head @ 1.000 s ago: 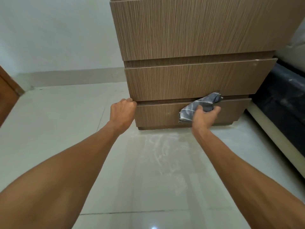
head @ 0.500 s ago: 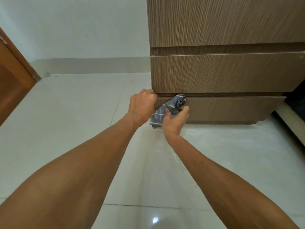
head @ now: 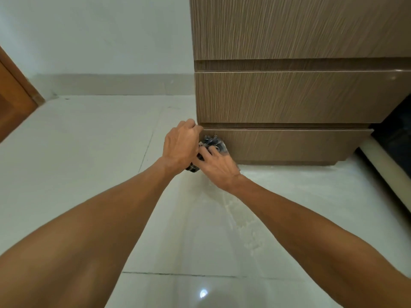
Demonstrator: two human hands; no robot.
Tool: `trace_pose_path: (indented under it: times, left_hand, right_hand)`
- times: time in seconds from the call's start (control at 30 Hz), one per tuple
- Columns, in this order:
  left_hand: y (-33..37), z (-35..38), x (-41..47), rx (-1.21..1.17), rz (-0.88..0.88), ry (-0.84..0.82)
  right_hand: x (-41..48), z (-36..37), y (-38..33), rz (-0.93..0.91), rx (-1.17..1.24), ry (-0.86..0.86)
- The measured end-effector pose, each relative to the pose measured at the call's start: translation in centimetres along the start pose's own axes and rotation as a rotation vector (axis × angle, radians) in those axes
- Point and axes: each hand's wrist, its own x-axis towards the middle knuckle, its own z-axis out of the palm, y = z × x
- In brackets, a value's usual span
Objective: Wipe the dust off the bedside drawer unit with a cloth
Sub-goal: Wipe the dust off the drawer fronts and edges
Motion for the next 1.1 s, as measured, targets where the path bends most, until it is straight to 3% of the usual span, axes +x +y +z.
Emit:
trace_pose_path:
  times: [0.17,0.37,0.77,0.97,1.03,1.1]
  left_hand:
    - [2.2,1.6,0.1,0.031,0.201,0.016]
    - [6.4,3.4,0.9,0.087,0.372,0.031]
    - [11.9,5.6,2.1,0.17,0.376,-0.062]
    - [11.9,6.0,2.0,0.194,0.371,-0.058]
    - [12.0,6.0,1.8,0.203,0.365,-0.073]
    - [12.1,5.9,1.8,0.202,0.366,-0.076]
  right_hand:
    - [-2.5,-0.4,4.5,-0.014,-0.05,-0.112]
    - [-6.9,-0.8,9.9,0.056,-0.077,-0.108]
    - [-16.0,-0.7,19.8,0.373,-0.085,-0.137]
    - [-19.3,0.6,22.9,0.804,0.141,0.091]
    - [-19.3,0.7,23.3,1.118,0.411,0.347]
    - [-18.8,-0.1,23.9,1.567,0.93,0.739]
